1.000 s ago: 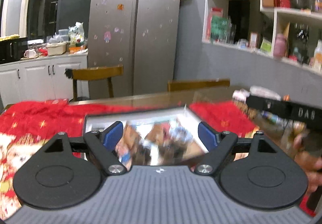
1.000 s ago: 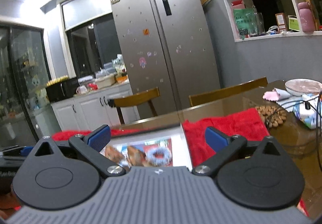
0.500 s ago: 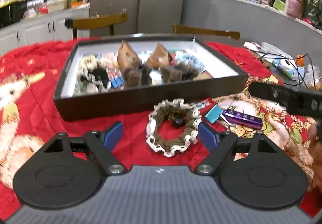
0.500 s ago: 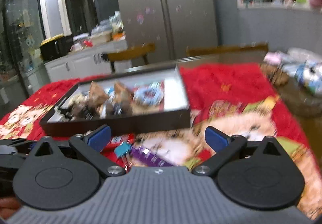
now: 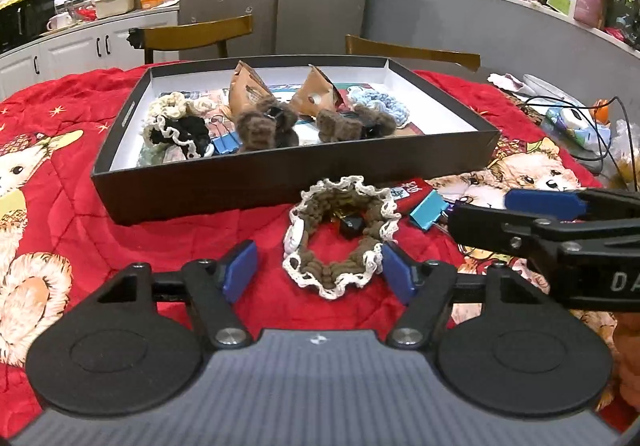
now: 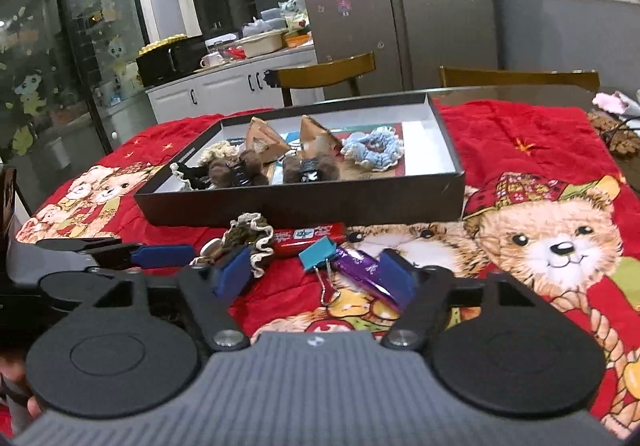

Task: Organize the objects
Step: 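Grasp the brown-and-white scrunchie with the left tool while the right tool grasps the blue binder clip, then carry the scrunchie over the box with the left tool while the right tool carries the clip, then open the left tool to drop the scrunchie in the box while the right tool releases the clip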

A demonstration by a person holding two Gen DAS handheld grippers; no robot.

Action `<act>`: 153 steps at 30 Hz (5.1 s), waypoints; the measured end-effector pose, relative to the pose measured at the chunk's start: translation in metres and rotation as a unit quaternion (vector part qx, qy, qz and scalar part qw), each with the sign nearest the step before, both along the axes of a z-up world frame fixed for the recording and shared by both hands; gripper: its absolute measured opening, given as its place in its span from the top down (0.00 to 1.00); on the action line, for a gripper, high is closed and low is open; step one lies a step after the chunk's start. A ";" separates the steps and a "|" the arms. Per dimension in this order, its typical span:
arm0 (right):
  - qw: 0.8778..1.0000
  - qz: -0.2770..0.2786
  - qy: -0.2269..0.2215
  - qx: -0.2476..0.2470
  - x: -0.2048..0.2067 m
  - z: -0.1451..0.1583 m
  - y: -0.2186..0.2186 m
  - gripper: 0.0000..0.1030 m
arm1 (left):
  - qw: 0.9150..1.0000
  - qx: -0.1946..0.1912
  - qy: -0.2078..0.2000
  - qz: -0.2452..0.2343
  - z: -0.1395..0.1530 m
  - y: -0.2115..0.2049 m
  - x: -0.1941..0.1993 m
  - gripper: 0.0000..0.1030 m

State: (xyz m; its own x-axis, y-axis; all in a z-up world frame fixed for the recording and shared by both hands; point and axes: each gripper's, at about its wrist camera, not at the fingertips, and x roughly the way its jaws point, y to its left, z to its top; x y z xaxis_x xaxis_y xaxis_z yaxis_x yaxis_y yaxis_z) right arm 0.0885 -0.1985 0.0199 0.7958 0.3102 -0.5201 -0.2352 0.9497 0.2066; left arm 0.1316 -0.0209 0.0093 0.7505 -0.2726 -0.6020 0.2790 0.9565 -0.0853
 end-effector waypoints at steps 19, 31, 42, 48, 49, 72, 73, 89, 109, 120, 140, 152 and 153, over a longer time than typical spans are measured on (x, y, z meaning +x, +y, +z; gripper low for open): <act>1.000 0.005 0.013 -0.011 0.002 -0.013 0.012 0.49 | 1.000 0.004 -0.014 -0.017 -0.002 -0.002 -0.002 0.79; 0.999 0.001 0.021 -0.035 0.007 -0.018 0.018 0.66 | 0.999 -0.015 -0.037 0.029 0.001 0.012 -0.011 0.79; 0.998 -0.013 0.016 -0.061 0.008 -0.018 0.023 0.88 | 0.998 -0.022 -0.045 0.037 0.002 0.014 -0.013 0.79; 0.999 -0.012 0.002 -0.037 0.003 -0.015 0.015 0.98 | 0.998 -0.023 -0.050 0.038 0.002 0.014 -0.015 0.79; 0.999 -0.010 0.000 -0.039 0.003 -0.015 0.017 0.98 | 0.998 -0.023 -0.050 0.038 0.002 0.014 -0.015 0.79; 0.996 -0.019 -0.085 0.034 -0.013 0.039 0.014 0.98 | 0.990 -0.060 -0.118 0.047 0.040 0.032 -0.038 0.79; 0.995 -0.017 -0.087 0.039 -0.013 0.043 0.015 0.98 | 0.989 -0.061 -0.122 0.050 0.043 0.033 -0.039 0.79; 0.986 0.012 -0.138 0.088 0.023 0.124 0.037 0.98 | 0.979 -0.055 -0.172 0.100 0.116 0.054 -0.016 0.79; 0.985 0.002 -0.099 0.138 0.126 0.118 0.051 0.97 | 0.979 -0.057 -0.158 0.115 0.147 0.077 0.088 0.79; 0.993 -0.028 -0.026 0.113 0.171 0.063 0.042 0.97 | 0.994 -0.038 -0.063 0.085 0.085 0.068 0.153 0.79; 0.996 -0.011 0.047 0.072 0.195 0.018 0.069 0.97 | 0.996 -0.009 0.001 0.091 0.030 0.064 0.183 0.78; 0.994 0.001 0.070 0.080 0.201 0.011 0.068 0.82 | 0.995 -0.018 0.011 0.097 0.033 0.068 0.183 0.59; 0.994 0.005 0.069 0.085 0.200 0.013 0.068 0.81 | 0.995 -0.017 0.010 0.100 0.035 0.069 0.183 0.57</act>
